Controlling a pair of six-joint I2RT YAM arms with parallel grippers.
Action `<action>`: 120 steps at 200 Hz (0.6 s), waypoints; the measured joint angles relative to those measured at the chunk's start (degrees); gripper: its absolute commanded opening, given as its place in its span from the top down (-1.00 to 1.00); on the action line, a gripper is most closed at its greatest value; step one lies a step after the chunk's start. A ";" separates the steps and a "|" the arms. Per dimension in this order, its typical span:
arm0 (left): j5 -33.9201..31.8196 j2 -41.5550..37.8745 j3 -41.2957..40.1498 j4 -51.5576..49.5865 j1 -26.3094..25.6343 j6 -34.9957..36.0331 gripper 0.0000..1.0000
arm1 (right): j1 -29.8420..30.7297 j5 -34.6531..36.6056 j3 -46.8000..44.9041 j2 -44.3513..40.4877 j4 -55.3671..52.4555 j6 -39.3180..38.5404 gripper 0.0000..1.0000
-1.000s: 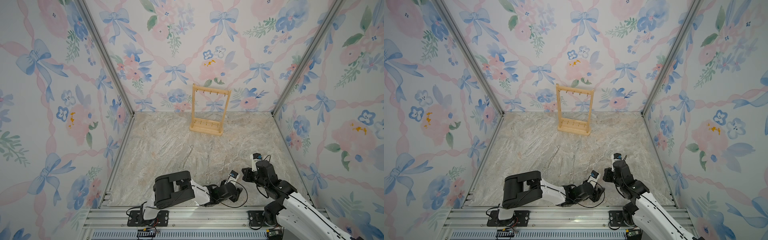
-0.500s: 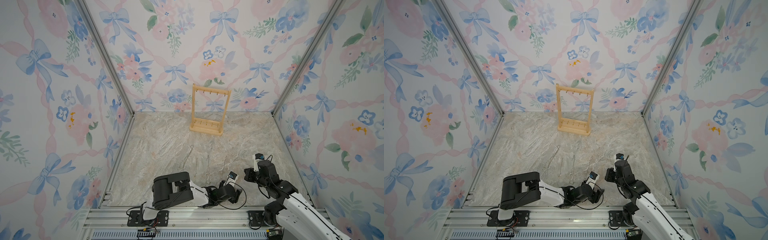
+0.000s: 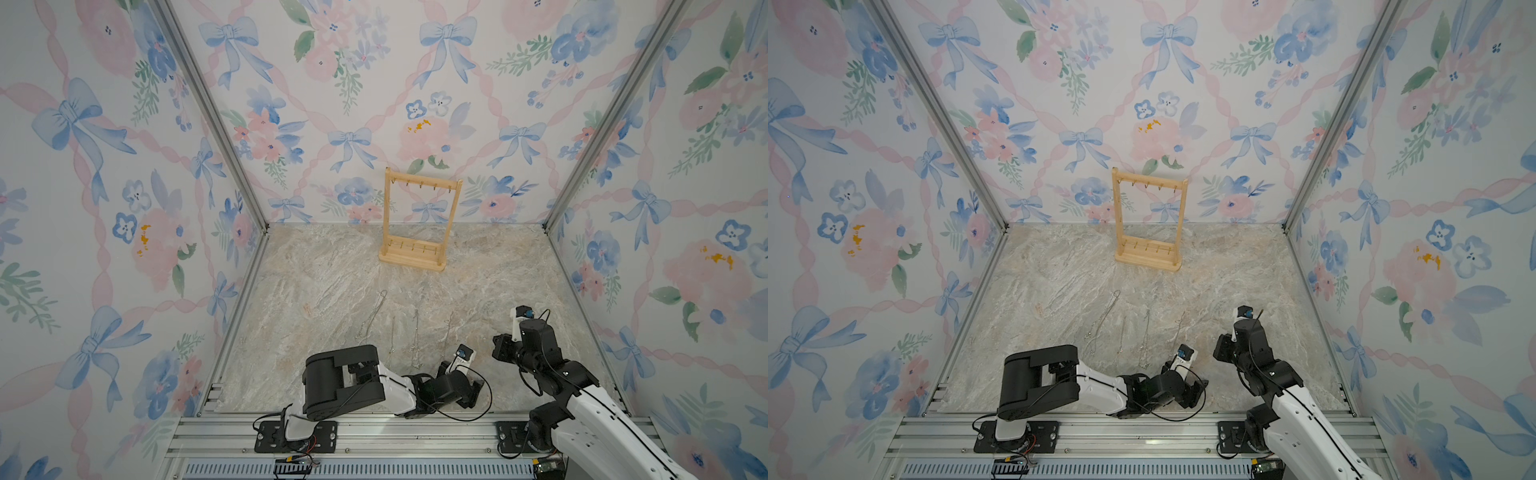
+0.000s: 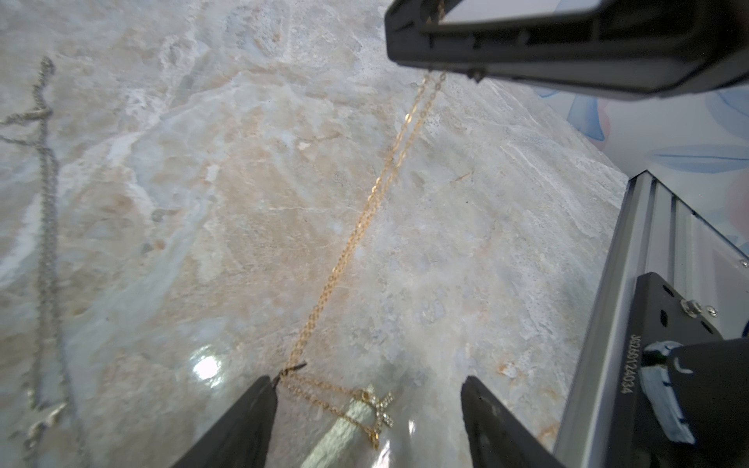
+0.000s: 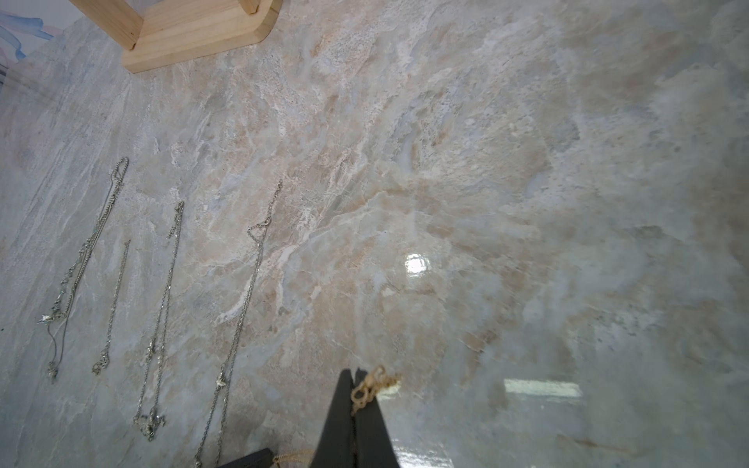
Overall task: Take the necklace off the jewelry display stand
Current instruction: Place the necklace at the center of the board.
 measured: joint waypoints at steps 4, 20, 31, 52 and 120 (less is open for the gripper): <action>0.00 0.00 0.00 0.00 0.00 0.02 -0.52 | -0.11 -0.02 0.04 0.00 0.00 -0.02 1.00; 0.00 0.00 0.00 0.00 0.00 0.00 -0.52 | -0.22 0.00 0.09 0.02 0.00 -0.22 1.00; 0.00 0.00 0.00 0.02 0.00 0.00 -0.52 | -0.35 0.00 0.11 0.07 0.00 -0.39 1.00; 0.00 0.00 -0.02 0.02 0.00 -0.02 -0.52 | -1.38 0.02 0.24 -0.13 -0.02 -0.37 1.00; -0.02 0.00 -0.04 0.04 0.00 -0.17 -0.49 | -2.08 0.00 0.37 -0.26 0.72 0.07 1.00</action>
